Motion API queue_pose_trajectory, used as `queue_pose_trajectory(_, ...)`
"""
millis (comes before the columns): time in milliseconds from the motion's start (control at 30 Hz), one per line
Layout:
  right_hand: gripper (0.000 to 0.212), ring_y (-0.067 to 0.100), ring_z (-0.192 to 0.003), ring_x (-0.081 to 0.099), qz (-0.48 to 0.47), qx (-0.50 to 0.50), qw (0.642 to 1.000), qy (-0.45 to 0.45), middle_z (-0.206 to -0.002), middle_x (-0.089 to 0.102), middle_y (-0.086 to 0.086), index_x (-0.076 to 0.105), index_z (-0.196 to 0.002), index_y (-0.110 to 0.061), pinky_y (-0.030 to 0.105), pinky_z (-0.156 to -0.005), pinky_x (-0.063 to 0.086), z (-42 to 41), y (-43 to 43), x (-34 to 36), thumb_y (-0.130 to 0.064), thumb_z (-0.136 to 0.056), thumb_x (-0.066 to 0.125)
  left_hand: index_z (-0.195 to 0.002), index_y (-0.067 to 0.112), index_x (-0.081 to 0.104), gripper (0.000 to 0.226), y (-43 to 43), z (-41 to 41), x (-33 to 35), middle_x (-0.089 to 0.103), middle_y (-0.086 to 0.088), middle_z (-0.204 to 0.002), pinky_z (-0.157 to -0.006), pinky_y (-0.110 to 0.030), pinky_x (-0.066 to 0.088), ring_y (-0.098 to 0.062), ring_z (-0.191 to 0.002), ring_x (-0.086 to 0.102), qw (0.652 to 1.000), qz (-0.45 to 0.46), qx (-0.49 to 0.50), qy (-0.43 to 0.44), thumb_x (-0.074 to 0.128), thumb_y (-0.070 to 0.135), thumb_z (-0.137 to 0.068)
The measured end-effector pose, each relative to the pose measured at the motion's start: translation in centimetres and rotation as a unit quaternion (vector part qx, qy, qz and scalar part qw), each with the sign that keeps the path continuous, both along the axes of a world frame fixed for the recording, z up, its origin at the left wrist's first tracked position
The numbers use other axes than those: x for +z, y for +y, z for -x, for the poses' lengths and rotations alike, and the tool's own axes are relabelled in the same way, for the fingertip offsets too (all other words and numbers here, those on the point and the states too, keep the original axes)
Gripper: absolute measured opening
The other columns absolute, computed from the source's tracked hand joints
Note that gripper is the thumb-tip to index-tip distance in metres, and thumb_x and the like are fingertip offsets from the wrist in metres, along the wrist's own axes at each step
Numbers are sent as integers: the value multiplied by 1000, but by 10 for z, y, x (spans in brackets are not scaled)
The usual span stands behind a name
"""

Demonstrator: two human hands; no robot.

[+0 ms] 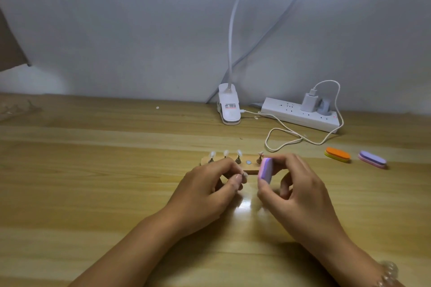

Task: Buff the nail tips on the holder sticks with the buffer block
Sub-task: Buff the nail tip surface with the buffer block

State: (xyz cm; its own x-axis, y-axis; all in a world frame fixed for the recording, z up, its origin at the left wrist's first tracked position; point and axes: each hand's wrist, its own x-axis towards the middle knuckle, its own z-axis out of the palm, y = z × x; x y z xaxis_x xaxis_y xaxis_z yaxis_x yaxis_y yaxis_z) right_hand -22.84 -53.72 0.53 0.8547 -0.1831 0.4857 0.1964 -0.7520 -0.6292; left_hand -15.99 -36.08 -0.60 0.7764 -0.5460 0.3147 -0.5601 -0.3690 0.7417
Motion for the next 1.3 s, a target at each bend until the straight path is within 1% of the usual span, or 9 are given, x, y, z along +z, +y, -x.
queue_pose_trajectory(167, 44, -4, -63, 44, 90, 58, 994, 8, -99, 53, -20, 56, -118, -33, 29, -59, 49, 4, 8, -1, -31, -74, 59, -95, 30, 63, 13, 1, 0, 1, 61, 23, -83, -59, -21, 34, -2, -59, 51, 1000, -15, 7, -13, 55, 20, -99)
queue_pose_trajectory(400, 50, 2, -59, 48, 75, 50, 996, -13, -97, 57, -21, 50, -125, -35, 33, -56, 49, 2, 4, -2, -26, -78, 67, -98, 33, 67, 19, -1, 2, 4, 63, 21, -84, -63, -25, 39, -4, -69, 57, 999, -38, -13, -33, 48, 36, -94)
queue_pose_trajectory(467, 47, 9, -55, 52, 59, 46, 997, -17, -93, 59, -21, 50, -119, -35, 35, -54, 49, 2, 3, -2, -25, -78, 70, -97, 32, 67, 20, -1, 3, 4, 61, 22, -80, -62, -26, 39, -3, -68, 56, 998, -40, -13, -37, 47, 37, -94)
queue_pose_trajectory(600, 34, 2, -57, 52, 91, 82, 992, -6, -88, 60, -21, 52, -106, -36, 21, -50, 44, 6, 9, -1, -40, -76, 66, -95, 31, 65, 20, 0, 2, 4, 57, 20, -74, -63, -32, 42, -7, -67, 52, 999, -41, -6, -35, 45, 35, -94)
queue_pose_trajectory(733, 29, 14, -55, 54, 7, 38, 999, 3, -90, 63, -19, 59, -100, -33, 27, -55, 42, -1, 0, -3, -46, -76, 67, -95, 29, 65, 17, -1, 4, 3, 64, 17, -83, -73, -38, 49, -7, -79, 59, 997, -65, -12, -42, 49, 34, -95)
queue_pose_trajectory(867, 27, 14, -55, 53, 55, 75, 996, 0, -91, 61, -18, 60, -98, -32, 31, -53, 47, 5, 8, 1, -48, -76, 64, -98, 29, 65, 19, 0, 3, 4, 60, 20, -78, -69, -33, 46, -5, -73, 54, 999, -45, -8, -27, 47, 32, -96)
queue_pose_trajectory(1000, 29, 16, -58, 54, 4, 44, 999, 12, -91, 63, -19, 62, -96, -33, 32, -57, 47, 2, 3, 1, -52, -75, 67, -94, 28, 63, 22, -1, 3, 5, 61, 17, -79, -72, -38, 48, -8, -77, 58, 998, -54, -13, -27, 44, 37, -92)
queue_pose_trajectory(1133, 29, 5, -60, 50, 74, 61, 995, 0, -88, 59, -18, 60, -98, -31, 31, -56, 47, 7, 10, 2, -50, -76, 66, -90, 36, 60, 16, 0, 1, 2, 58, 20, -76, -66, -32, 43, -5, -69, 52, 999, -41, -13, -11, 44, 36, -92)
queue_pose_trajectory(1300, 30, 13, -56, 51, -3, 22, 1000, 1, -87, 63, -18, 62, -94, -31, 33, -58, 46, 1, 2, 2, -52, -74, 70, -93, 26, 67, 19, -1, -1, 4, 67, 14, -76, -67, -33, 48, -6, -73, 65, 998, 7, -33, 50, 49, 32, -93)
